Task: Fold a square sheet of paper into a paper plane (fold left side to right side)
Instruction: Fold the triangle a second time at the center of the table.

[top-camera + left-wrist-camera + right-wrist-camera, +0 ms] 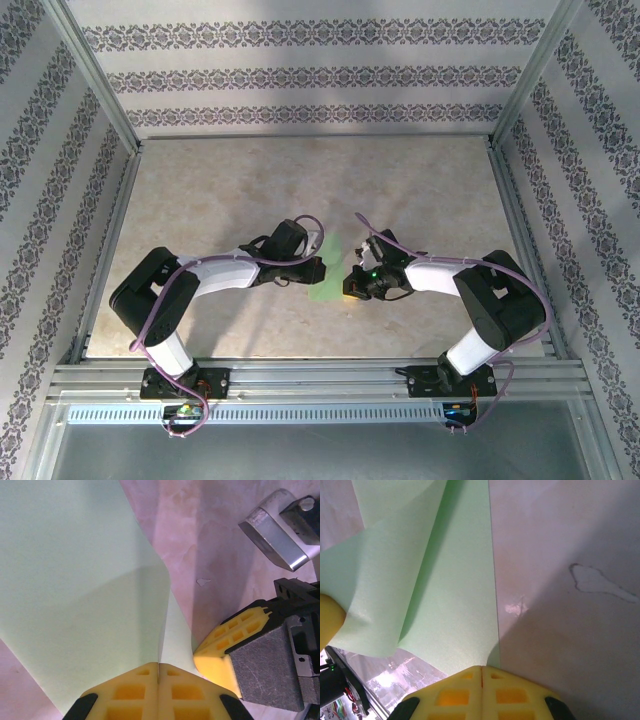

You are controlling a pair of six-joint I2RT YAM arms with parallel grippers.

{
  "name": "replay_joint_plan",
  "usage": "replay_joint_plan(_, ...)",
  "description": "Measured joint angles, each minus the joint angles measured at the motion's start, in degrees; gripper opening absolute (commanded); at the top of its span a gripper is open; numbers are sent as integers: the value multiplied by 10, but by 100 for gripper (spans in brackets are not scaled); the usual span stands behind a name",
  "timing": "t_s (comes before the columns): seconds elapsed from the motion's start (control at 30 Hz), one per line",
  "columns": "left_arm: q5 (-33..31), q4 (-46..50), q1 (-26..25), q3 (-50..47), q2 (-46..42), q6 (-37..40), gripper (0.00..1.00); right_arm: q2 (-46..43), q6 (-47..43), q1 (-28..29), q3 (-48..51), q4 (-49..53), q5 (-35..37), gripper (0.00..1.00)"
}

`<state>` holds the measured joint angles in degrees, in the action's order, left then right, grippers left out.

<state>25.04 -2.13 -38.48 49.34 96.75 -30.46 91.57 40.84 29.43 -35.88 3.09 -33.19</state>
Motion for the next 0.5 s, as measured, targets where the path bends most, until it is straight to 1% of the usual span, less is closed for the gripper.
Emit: replay_joint_plan(0.5, 16, 4, 33, 0, 22, 30, 1, 7, -6, 1, -12, 14, -1, 0)
